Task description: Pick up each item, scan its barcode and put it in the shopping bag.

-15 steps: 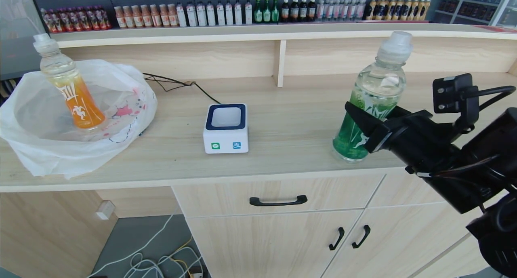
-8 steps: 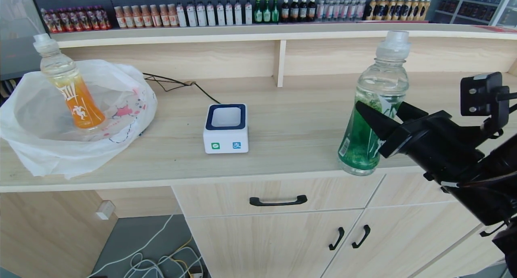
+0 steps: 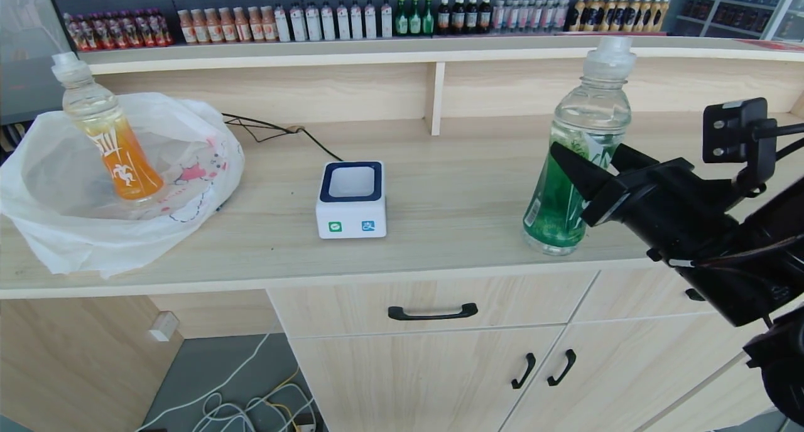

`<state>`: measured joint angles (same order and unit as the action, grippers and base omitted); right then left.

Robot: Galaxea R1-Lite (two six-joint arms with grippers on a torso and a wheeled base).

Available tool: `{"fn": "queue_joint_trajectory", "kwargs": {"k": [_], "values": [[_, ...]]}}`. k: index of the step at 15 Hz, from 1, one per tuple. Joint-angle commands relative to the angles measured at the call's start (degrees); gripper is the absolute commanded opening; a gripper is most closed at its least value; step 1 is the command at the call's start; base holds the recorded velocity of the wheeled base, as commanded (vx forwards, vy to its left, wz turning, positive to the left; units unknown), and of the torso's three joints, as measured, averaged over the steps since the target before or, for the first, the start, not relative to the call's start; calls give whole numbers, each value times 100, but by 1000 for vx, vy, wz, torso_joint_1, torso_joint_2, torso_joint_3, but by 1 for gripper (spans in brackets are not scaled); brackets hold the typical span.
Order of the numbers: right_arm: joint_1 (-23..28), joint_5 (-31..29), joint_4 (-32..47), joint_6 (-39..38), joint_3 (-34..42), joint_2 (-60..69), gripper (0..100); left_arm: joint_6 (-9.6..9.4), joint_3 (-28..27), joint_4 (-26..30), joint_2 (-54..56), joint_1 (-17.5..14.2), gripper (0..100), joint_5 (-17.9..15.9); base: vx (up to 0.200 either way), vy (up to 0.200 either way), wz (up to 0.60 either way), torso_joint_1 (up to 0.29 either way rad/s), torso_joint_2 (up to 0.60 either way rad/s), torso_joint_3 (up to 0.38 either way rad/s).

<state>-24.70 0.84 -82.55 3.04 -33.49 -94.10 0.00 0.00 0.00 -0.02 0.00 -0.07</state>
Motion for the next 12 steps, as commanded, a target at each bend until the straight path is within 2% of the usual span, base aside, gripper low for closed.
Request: {"fn": "queue_joint_trajectory", "kwargs": {"k": [1,6,12], "values": [[26,-5,11,22,-272,-293,0,0,0,0,2,0,100,7,0,0,0,0,0,0],[404,21,20,224,-606,-759,0,0,0,0,2,0,100,7,0,0,0,0,0,0],[431,100,11,224,-571,-988,0,0,0,0,2,9,100,-1,0,0,0,0,0,0]]}}
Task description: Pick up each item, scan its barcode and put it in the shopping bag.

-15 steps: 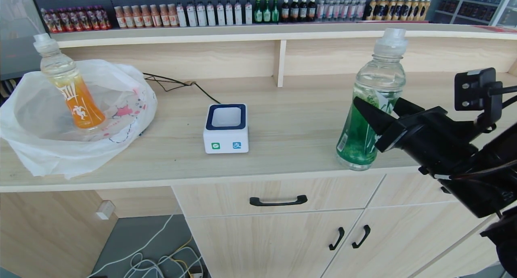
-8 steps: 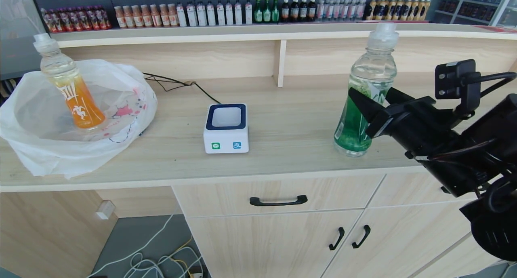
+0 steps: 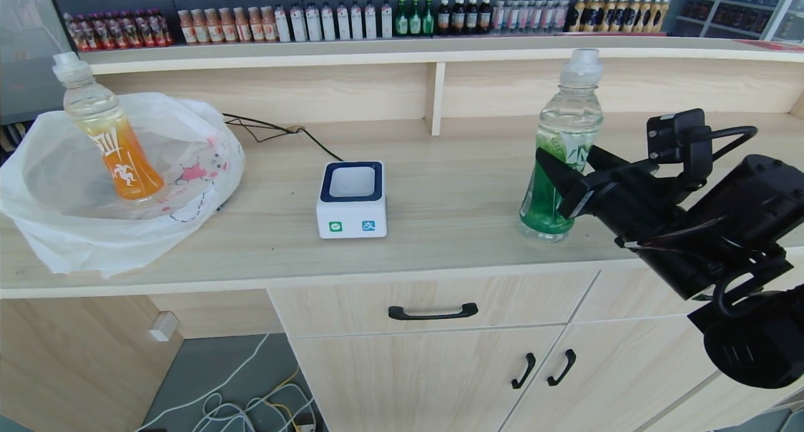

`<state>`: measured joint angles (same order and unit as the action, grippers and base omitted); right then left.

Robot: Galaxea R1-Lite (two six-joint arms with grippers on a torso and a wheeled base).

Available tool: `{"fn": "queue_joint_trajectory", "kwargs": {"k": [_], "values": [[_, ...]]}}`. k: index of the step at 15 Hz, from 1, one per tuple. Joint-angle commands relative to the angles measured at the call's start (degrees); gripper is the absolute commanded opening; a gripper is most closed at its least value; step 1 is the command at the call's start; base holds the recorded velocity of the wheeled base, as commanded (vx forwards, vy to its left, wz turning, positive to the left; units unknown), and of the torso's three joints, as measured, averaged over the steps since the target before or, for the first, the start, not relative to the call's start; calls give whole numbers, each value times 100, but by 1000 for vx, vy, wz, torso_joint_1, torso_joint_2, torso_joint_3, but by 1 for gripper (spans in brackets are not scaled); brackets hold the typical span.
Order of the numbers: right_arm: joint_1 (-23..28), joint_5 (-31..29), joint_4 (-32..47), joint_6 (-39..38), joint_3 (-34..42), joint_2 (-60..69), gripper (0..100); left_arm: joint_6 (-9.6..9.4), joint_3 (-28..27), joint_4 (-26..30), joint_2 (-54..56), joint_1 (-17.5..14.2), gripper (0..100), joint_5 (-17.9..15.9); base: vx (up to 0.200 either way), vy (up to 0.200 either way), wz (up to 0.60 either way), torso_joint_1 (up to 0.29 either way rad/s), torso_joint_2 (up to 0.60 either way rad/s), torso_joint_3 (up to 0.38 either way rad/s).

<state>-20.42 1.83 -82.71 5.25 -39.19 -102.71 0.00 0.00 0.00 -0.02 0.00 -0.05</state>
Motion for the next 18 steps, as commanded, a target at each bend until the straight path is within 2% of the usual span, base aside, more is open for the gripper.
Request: {"fn": "queue_joint_trajectory", "kwargs": {"k": [1,8,13,17,18], "values": [[3,2,27,-7,17,-136,0,0,0,0,2,0,100,-4,0,0,0,0,0,0],[3,-25,18,-16,325,58,0,0,0,0,2,0,100,-4,0,0,0,0,0,0],[3,-16,10,-24,861,251,0,0,0,0,2,0,100,-4,0,0,0,0,0,0],[3,-16,10,-60,887,233,0,0,0,0,2,0,100,-4,0,0,0,0,0,0],[20,-25,10,-104,905,242,100,0,0,0,2,0,100,-4,0,0,0,0,0,0]]}}
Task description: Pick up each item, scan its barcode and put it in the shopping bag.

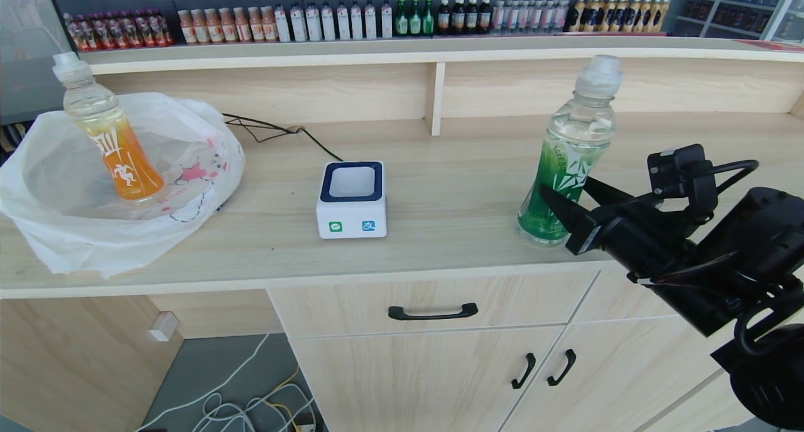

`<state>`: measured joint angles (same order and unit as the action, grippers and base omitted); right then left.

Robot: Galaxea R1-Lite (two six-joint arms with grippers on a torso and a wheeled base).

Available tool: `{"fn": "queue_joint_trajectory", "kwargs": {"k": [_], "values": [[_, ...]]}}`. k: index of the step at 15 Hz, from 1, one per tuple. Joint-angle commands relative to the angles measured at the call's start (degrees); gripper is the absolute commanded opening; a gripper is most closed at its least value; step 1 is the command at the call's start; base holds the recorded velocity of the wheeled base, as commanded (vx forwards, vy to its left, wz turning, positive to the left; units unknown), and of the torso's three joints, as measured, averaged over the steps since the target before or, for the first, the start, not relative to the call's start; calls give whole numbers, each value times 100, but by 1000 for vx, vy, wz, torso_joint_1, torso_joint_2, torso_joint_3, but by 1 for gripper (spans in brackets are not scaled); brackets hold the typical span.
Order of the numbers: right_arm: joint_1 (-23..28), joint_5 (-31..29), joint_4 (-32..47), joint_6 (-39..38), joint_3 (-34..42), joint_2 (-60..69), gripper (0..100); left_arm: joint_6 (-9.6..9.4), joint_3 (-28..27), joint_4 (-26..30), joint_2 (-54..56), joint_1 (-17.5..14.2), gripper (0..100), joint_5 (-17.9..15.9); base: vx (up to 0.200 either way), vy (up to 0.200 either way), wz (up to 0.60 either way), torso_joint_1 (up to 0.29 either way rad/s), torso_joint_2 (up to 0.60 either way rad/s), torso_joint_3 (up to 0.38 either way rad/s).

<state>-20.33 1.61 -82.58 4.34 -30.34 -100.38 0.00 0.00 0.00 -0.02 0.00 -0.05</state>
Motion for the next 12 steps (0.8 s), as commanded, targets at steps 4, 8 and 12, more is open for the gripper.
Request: {"fn": "queue_joint_trajectory", "kwargs": {"k": [4,8,12], "values": [[21,-3,-30,-56,213,220,100,0,0,0,2,0,100,-4,0,0,0,0,0,0],[21,-12,-30,-56,-86,124,100,0,0,0,2,0,100,-4,0,0,0,0,0,0],[-6,-29,5,-30,-534,-175,100,0,0,0,2,0,100,-4,0,0,0,0,0,0]]}}
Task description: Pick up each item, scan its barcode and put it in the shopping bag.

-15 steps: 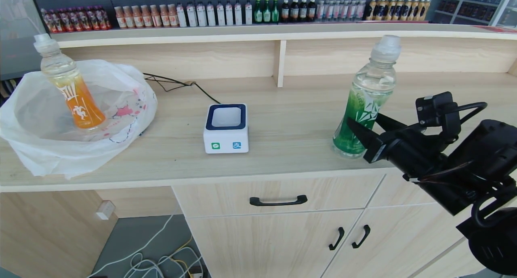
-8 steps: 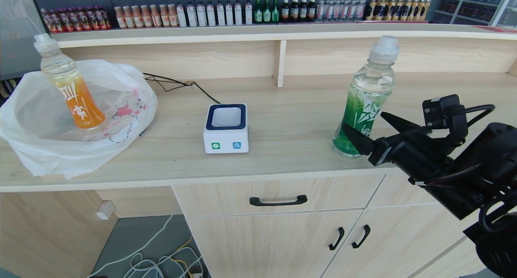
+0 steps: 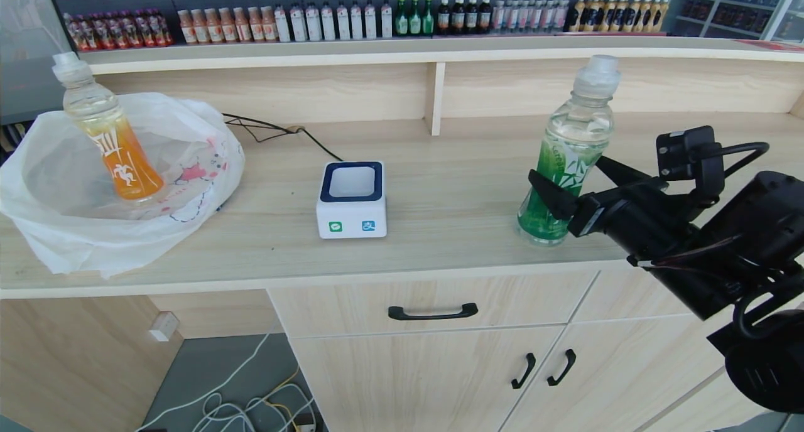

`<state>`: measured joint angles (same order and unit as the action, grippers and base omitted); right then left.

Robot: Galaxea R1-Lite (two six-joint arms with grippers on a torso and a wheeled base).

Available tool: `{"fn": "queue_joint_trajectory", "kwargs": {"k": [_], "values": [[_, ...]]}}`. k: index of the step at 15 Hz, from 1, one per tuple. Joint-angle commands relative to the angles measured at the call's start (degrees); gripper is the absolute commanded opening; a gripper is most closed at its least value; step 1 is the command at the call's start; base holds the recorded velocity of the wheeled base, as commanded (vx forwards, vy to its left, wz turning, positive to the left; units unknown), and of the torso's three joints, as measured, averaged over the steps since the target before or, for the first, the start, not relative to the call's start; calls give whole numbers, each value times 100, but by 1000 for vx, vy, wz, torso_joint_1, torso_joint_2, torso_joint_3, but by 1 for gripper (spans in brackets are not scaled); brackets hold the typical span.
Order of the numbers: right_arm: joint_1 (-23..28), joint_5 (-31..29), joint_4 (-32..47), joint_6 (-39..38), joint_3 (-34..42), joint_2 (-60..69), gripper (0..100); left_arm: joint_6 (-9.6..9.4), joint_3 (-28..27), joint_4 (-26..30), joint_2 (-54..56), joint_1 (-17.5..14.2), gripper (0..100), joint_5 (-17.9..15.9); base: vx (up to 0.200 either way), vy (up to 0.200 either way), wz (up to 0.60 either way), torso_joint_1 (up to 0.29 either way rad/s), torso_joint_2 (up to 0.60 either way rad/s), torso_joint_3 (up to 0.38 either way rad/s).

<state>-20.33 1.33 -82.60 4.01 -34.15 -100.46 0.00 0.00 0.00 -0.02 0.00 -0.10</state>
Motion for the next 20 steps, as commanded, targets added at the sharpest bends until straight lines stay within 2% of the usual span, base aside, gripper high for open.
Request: {"fn": "queue_joint_trajectory", "kwargs": {"k": [1,5,8,15,20], "values": [[-6,-1,16,3,-259,-228,100,0,0,0,2,0,100,1,0,0,0,0,0,0],[-102,-115,51,56,-602,-395,100,0,0,0,2,0,100,1,0,0,0,0,0,0],[-551,-924,166,65,-831,-527,100,0,0,0,2,0,100,1,0,0,0,0,0,0],[-524,-1232,254,153,-1129,-536,100,0,0,0,2,9,100,1,0,0,0,0,0,0],[-524,-1249,254,153,-1077,-527,100,0,0,0,2,9,100,1,0,0,0,0,0,0]]}}
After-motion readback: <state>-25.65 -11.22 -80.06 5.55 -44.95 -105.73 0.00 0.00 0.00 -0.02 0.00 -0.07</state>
